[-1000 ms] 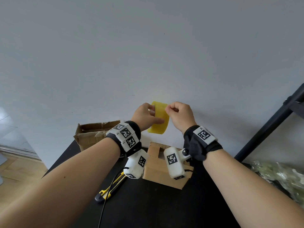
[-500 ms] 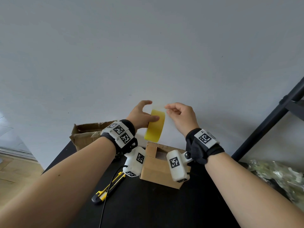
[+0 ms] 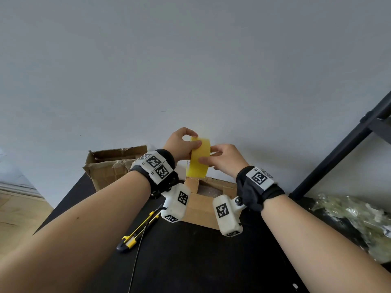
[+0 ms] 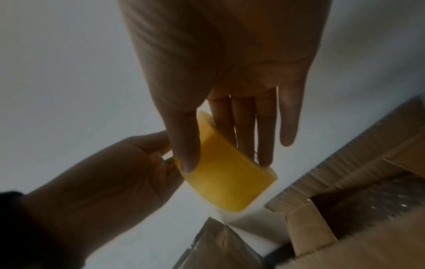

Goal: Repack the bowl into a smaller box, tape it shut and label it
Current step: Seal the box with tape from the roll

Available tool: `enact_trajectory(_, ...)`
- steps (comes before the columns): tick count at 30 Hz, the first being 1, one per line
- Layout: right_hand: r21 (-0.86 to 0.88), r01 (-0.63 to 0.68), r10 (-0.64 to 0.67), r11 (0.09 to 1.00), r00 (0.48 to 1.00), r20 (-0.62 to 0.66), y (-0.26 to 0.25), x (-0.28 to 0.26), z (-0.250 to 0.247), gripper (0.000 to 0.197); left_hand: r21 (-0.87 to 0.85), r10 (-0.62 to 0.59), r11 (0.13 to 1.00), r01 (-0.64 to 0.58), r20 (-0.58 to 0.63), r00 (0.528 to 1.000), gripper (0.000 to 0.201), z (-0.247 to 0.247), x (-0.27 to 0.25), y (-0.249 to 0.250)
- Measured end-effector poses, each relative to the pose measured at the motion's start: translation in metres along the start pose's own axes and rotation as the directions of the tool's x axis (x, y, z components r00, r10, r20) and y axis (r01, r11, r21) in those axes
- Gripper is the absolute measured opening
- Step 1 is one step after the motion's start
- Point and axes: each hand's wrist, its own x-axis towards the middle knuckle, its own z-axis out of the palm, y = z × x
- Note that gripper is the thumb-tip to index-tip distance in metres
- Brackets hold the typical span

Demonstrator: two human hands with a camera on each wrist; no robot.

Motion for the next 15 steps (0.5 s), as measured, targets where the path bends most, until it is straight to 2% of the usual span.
enact_trajectory(2,-0.068,-0.035,0.042,0.997,0.994,0.105,0.002,-0.004,0.005,0.03,-0.028,0.005,1.0,-0.005,0.0,1.0,0.016,0.002,0.0,0.0)
enact_trajectory(4,-0.047,-0.032,0.038,0.998,0.991,0.127,0.003,-0.007,0.006,0.027,-0.039,0.004,0.999,-0.004,0.001,1.0,0.017,0.003,0.001,0.0)
enact_trajectory(7,0.091,-0.036,0.031,0.995,0.998,0.048,0.003,-0.007,0.004,0.03,0.004,-0.032,0.999,0.031,0.013,0.999,0.039,0.0,0.006,-0.003)
enact_trajectory(9,0.149,-0.061,0.065,0.987,0.998,-0.019,0.006,-0.004,-0.001,0.027,0.18,-0.028,0.983,0.023,0.028,0.999,0.061,-0.007,0.013,-0.011)
enact_trajectory(11,0.194,-0.099,0.114,0.976,0.991,-0.065,0.011,-0.001,-0.007,0.019,0.464,-0.027,0.885,-0.033,0.123,0.992,0.076,-0.013,0.016,-0.021)
enact_trajectory(13,0.209,-0.129,0.155,0.969,0.982,-0.112,0.017,0.001,-0.011,0.016,0.684,-0.085,0.714,-0.147,0.294,0.952,0.086,-0.01,0.014,-0.031)
enact_trajectory(15,0.232,-0.141,0.178,0.963,0.973,-0.146,0.023,0.0,-0.012,0.018,0.812,-0.171,0.509,-0.286,0.421,0.891,0.099,0.003,0.01,-0.041)
